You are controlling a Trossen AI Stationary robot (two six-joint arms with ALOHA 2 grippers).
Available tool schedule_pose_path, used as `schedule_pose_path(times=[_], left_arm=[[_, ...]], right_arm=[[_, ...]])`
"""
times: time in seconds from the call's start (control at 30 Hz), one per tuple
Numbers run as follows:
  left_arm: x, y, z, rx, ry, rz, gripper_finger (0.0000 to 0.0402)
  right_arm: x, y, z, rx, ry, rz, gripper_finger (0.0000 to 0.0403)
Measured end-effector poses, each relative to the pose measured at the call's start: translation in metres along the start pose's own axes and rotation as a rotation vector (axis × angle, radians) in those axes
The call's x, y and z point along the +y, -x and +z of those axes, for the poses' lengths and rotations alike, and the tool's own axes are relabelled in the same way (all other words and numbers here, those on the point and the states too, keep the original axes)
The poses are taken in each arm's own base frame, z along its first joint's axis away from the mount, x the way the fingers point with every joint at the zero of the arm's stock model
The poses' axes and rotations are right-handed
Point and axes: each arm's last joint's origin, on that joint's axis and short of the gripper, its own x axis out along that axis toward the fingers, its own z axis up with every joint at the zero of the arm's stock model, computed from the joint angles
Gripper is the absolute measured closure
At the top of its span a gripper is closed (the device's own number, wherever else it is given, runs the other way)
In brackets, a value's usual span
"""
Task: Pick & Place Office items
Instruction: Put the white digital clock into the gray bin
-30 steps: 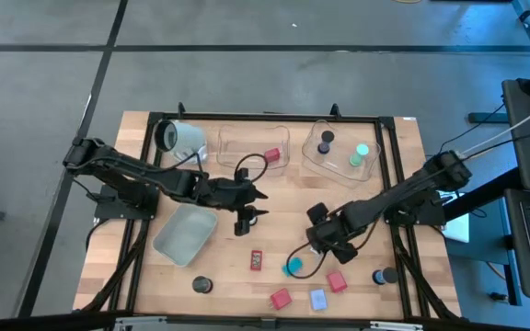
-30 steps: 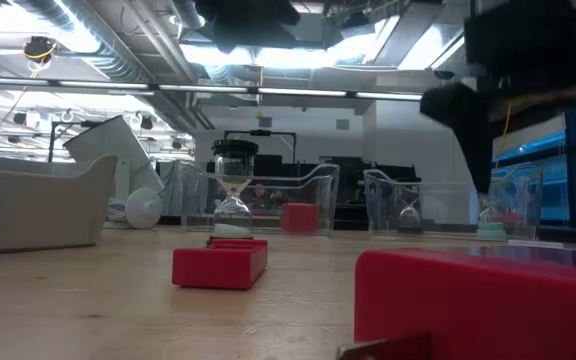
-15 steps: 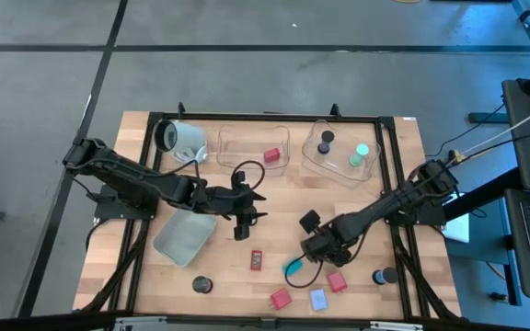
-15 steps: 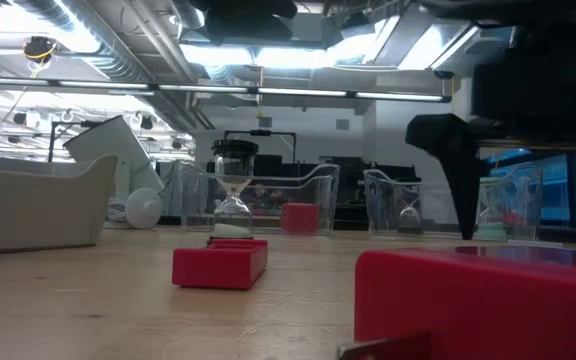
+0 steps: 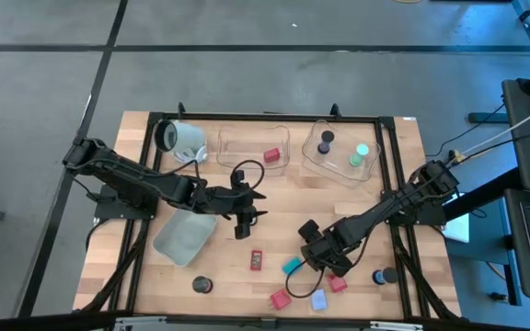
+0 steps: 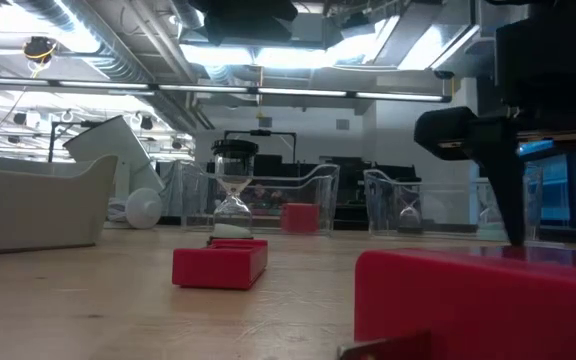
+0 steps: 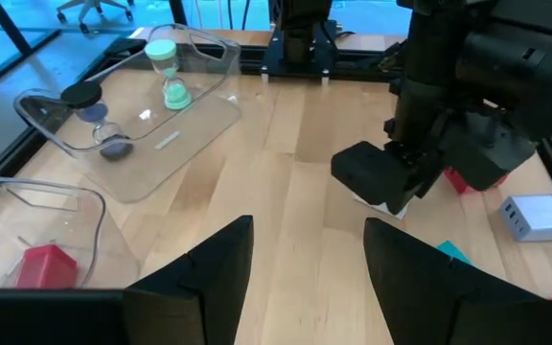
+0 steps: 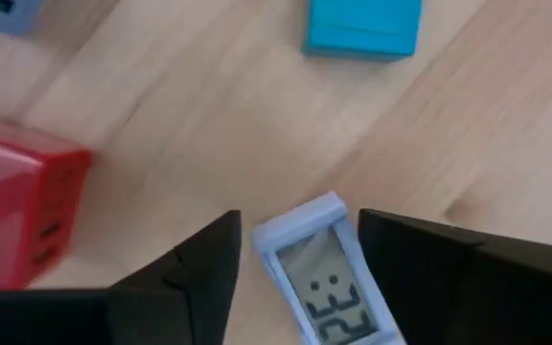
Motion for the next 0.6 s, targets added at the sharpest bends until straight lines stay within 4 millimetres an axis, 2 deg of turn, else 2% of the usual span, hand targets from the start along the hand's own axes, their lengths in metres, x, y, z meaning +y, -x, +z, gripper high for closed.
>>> schedule_pose_path(times=[0.2,0.6], left_arm=[[0.0000,-0.0001,-0.0001,0.000,0.000,0.000,0.0206],[-0.0001,-0.0002,-0.0001,0.001,-0.001,0.000,0.0206]], right_arm=[[-0.0048,-0.0001,-0.0011,0.001,-0.090,-0.003,0.0194],[-0.0069,-0.0003,-0.0020,0.005,-0.032,0.001,0.0153]])
